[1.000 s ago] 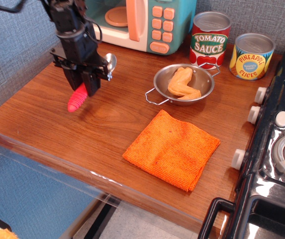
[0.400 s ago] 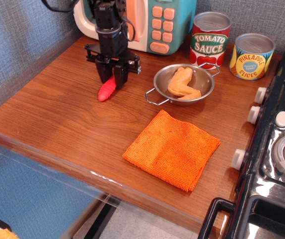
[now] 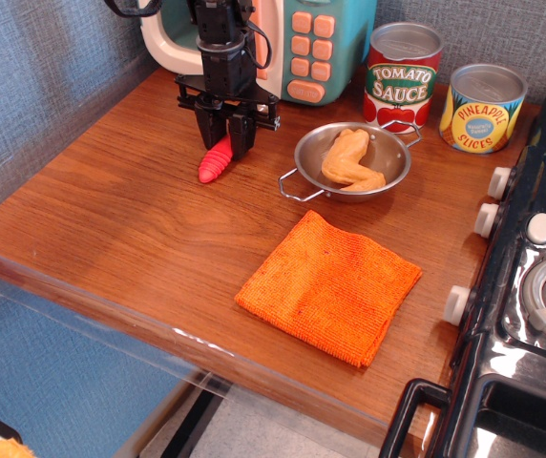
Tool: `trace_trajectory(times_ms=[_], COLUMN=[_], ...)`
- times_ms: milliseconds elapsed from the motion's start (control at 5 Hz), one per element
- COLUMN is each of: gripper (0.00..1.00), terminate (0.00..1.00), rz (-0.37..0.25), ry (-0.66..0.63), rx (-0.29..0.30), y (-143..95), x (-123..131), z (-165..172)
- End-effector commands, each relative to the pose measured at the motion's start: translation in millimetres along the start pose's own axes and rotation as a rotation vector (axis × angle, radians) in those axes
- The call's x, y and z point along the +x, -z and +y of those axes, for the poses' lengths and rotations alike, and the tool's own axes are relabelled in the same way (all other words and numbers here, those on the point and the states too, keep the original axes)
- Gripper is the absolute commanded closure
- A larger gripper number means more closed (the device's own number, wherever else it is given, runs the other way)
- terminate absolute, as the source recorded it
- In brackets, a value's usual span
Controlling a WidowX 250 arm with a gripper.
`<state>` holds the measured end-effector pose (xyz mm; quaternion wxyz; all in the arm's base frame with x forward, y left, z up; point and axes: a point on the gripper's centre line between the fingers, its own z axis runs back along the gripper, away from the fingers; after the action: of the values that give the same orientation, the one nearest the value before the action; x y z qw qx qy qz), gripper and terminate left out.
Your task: Move the red spoon so that it is behind the pot and in front of the cans.
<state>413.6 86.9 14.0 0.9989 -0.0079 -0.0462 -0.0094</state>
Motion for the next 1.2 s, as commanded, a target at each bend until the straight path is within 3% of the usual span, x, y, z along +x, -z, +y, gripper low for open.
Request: trace_trajectory(times_ms=[0,200,400,600,1000], gripper=[0.0,0.0,0.0,0.0,0.0], terminate=[0.0,0.0,0.0,0.0,0.0], rz=[-0.148,-0.188,-0.191,-0.185,-0.164], ry=[0.043,0.038,-0.028,-0.089,-0.085], rx=[-0.021,-0.025,-0.023,-0.056,-0.088], y=[-69,-101,-117,-116,-108], x=[10,5,-12,-30,-33], z=[-43,-65,-83,-94,-101])
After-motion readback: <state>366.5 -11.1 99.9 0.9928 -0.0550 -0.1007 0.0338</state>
